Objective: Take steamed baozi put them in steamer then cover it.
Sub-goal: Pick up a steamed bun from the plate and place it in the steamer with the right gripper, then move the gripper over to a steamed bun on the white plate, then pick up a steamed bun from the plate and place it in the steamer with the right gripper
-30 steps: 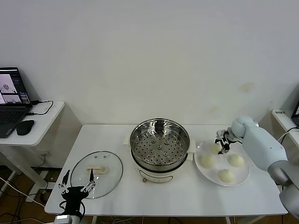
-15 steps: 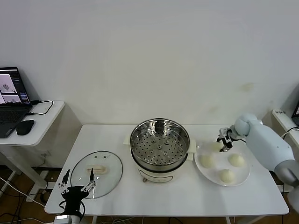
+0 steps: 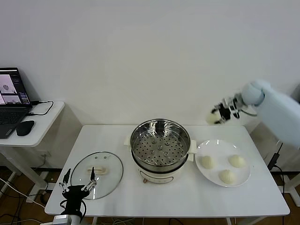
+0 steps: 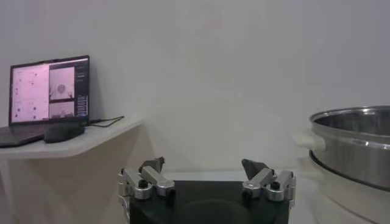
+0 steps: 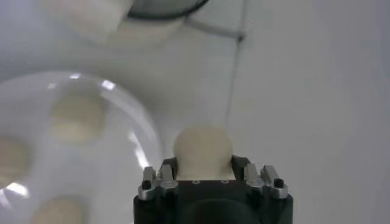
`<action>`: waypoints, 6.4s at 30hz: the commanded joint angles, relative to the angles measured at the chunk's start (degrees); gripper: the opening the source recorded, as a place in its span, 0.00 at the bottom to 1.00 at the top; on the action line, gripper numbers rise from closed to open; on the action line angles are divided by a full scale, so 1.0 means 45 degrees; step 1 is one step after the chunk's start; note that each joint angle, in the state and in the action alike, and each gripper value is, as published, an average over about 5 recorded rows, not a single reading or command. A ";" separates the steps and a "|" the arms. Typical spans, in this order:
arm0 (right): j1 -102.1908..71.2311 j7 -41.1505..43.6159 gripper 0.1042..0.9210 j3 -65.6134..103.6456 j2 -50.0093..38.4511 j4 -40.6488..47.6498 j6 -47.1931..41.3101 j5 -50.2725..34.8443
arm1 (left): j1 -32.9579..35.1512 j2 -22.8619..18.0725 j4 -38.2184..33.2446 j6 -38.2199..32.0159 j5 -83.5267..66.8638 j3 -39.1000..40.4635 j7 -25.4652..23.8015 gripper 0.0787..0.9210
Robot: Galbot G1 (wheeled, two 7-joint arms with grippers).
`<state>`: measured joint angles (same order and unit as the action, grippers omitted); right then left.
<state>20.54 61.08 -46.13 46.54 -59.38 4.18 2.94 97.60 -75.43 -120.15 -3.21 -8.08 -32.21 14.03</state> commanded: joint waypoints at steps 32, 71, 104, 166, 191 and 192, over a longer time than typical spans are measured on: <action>0.0818 -0.3036 0.55 -0.5388 0.4355 -0.0839 0.5049 0.3680 | -0.0020 -0.0200 -0.0050 -0.0055 -0.0272 -0.0548 0.0050 0.88; 0.5494 -0.0550 0.88 -0.6378 -0.2837 -0.7792 -0.4349 -0.4039 | 0.0073 0.0133 -0.0799 0.0065 -0.0509 -0.0664 0.0039 0.88; -0.5196 -0.0917 0.88 -0.0391 -0.4005 -0.4774 -0.4217 0.0370 | -0.0089 0.0293 -0.0301 0.0101 -0.0506 -0.0705 0.0040 0.88; -0.4923 -0.0658 0.66 0.0335 -0.2125 -0.3120 -0.3637 0.0698 | -0.0109 0.0062 -0.0098 0.0030 -0.0393 -0.0621 0.0071 0.88; 0.5069 -0.2086 0.63 -0.4916 0.0318 -0.7426 -0.7267 -0.7371 | -0.0230 0.0233 -0.0678 0.0134 -0.0502 -0.0781 0.0137 0.88; 0.4826 -0.2321 0.63 -0.4901 0.0711 -0.7382 -0.7506 -0.7597 | -0.0238 0.0228 -0.0683 0.0129 -0.0503 -0.0815 0.0142 0.88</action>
<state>29.90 57.20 -59.76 37.07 -86.33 -19.59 -13.32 96.64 -74.38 -123.05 -2.63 -10.32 -35.56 14.61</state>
